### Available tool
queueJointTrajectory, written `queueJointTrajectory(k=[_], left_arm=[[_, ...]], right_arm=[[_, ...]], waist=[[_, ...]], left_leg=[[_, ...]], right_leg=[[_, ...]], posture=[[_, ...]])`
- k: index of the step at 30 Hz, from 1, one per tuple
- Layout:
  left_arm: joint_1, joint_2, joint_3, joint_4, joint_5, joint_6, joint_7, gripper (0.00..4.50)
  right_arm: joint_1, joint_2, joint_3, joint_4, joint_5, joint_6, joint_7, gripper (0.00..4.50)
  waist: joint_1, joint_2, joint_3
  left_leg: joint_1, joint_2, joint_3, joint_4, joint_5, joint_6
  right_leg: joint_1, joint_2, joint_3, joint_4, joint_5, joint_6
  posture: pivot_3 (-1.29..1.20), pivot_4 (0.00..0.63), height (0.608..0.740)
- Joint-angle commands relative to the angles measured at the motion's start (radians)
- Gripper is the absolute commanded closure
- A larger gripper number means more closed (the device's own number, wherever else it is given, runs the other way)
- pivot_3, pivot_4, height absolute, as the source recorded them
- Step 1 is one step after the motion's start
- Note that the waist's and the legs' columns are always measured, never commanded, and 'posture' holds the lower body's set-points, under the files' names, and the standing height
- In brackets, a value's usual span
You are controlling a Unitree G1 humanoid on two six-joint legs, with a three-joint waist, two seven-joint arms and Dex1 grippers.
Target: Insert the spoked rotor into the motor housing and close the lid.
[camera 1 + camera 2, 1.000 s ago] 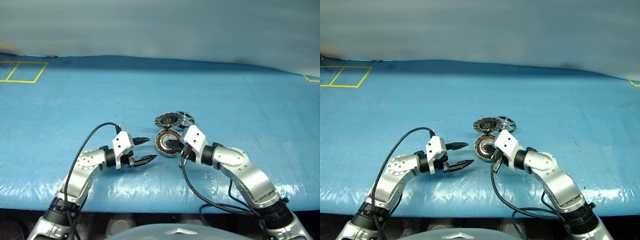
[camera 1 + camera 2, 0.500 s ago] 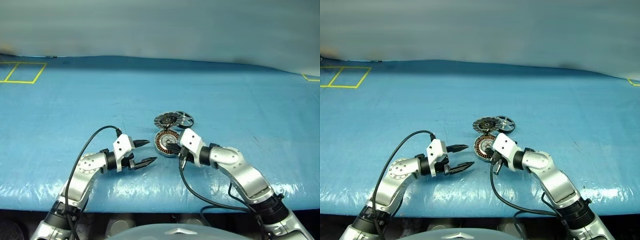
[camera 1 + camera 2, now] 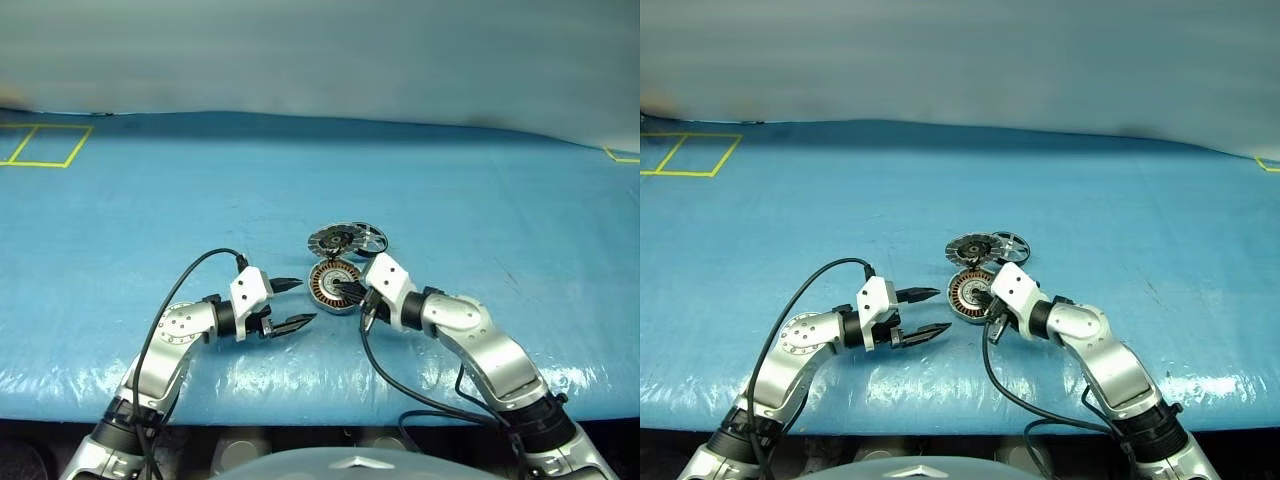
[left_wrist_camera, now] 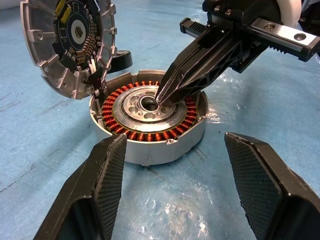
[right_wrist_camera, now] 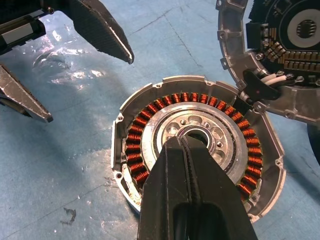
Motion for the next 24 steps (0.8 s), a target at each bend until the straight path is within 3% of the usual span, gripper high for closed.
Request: queueJointTrajectory(k=[1, 12, 24], left_arm=[[-0.013, -0.009, -0.008, -0.008, -0.002, -0.023, -0.01, 1.14], [-0.011, -0.01, -0.006, -0.007, 0.0, -0.019, -0.004, 1.14], [-0.01, -0.011, -0.004, -0.001, 0.017, -0.02, 0.01, 1.14]], right_arm=[[-0.015, 0.065, -0.076, -0.036, 0.055, -0.032, -0.037, 4.48], [-0.005, 0.05, 0.018, 0.018, -0.047, -0.063, -0.04, 4.48], [-0.006, 0.074, 0.035, 0.097, -0.092, -0.068, -0.066, 4.48]], waist=[[0.0, 0.0, 0.0], [0.0, 0.0, 0.0], [0.0, 0.0, 0.0]], left_leg=[[0.0, 0.0, 0.0, 0.0, 0.0, 0.0], [0.0, 0.0, 0.0, 0.0, 0.0, 0.0], [0.001, 0.0, 0.0, 0.0, 0.0, 0.0]], right_leg=[[0.0, 0.0, 0.0, 0.0, 0.0, 0.0], [0.0, 0.0, 0.0, 0.0, 0.0, 0.0], [0.001, 0.0, 0.0, 0.0, 0.0, 0.0]], posture=[[0.0, 0.15, 0.74], [0.0, 0.15, 0.74], [0.0, 0.15, 0.74]])
